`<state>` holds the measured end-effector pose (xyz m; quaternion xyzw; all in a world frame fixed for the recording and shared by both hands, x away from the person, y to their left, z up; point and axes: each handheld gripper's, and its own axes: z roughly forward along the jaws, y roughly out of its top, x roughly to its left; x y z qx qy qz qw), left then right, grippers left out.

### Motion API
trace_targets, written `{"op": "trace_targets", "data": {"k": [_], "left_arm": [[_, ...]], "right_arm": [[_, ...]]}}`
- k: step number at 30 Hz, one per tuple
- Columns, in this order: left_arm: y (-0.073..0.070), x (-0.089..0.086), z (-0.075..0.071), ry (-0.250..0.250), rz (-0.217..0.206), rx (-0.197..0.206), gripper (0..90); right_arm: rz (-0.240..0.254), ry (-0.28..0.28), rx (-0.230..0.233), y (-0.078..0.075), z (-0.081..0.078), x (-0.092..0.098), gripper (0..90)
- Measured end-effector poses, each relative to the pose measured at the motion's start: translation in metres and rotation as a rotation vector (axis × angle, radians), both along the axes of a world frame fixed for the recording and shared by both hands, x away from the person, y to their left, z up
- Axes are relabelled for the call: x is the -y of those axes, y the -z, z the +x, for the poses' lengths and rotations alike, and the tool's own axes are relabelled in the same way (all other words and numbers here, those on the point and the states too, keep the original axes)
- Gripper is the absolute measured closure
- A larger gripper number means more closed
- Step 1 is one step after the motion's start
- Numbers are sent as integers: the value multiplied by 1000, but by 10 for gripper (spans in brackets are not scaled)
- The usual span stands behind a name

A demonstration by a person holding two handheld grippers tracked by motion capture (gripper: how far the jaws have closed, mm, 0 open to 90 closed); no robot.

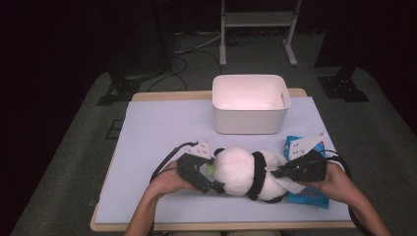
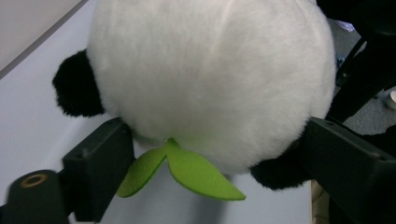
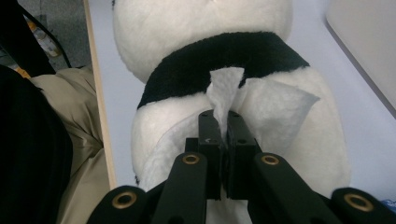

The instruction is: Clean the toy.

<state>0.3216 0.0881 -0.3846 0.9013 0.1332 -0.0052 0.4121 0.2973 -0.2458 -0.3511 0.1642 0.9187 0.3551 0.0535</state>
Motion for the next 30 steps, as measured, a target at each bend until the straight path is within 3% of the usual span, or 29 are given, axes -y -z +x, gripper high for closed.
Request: {"op": "trace_targets", "data": {"k": [11,30], "left_arm": [[-8,-2,-2,-20,-10,25,266],[-17,1,-2,-38,-23,33,278]], "right_arm": [[17,-5,25,-9,-1,-7,866],[35,-125,45,-23,-4,-55,866]]}}
